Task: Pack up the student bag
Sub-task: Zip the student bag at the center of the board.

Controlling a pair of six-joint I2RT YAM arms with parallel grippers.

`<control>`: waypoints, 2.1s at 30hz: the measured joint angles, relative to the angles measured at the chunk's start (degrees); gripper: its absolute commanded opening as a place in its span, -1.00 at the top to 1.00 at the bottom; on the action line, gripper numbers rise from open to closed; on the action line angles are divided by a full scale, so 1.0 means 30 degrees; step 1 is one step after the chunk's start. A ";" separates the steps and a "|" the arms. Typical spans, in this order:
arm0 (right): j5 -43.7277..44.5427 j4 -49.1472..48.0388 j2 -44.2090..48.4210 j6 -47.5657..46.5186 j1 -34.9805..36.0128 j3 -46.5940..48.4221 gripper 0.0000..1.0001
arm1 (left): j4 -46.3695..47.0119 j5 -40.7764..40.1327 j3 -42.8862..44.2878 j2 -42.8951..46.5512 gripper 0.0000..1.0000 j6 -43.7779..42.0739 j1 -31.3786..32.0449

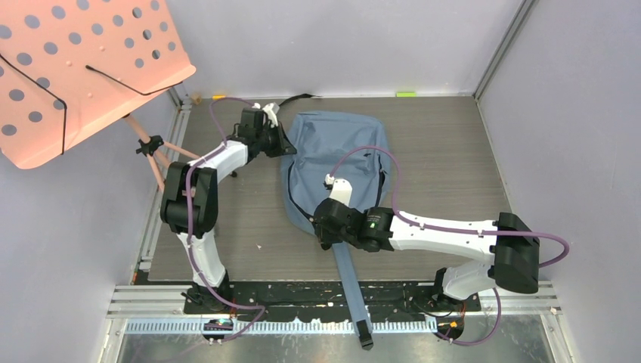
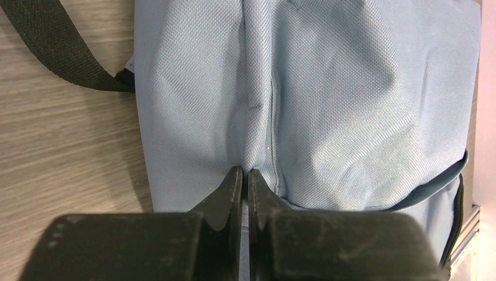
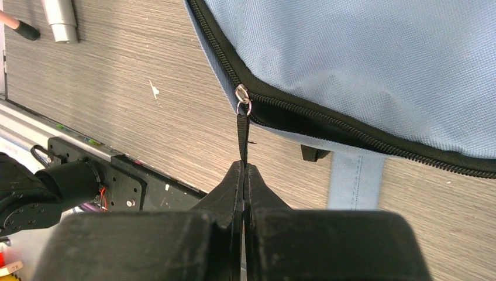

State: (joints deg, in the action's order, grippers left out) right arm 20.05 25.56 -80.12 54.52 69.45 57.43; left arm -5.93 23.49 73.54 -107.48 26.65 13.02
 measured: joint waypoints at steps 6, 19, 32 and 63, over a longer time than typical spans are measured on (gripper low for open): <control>0.0233 0.0066 0.0000 -0.0138 0.0036 0.0000 0.99 | 0.0845 -0.0248 0.0182 0.0080 -0.30 -0.0015 -0.0036; 0.0226 -0.0160 -0.0321 -0.0452 0.0058 0.0000 0.99 | -0.0554 -0.2506 -0.6091 1.0397 -0.51 0.1056 -0.0073; -0.0022 -0.0539 -0.1239 -0.0758 0.0080 0.0175 0.99 | -0.1800 -0.2412 -1.3617 1.5329 -0.28 0.6062 0.2637; -0.0087 -0.0568 -0.1559 -0.0729 0.0080 0.0204 0.99 | 0.1763 -0.1290 -1.4812 1.3668 1.00 0.8218 0.2914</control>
State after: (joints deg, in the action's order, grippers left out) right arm 19.79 23.86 -84.79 52.34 69.69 58.04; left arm -0.64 19.62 29.10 -66.48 51.31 21.76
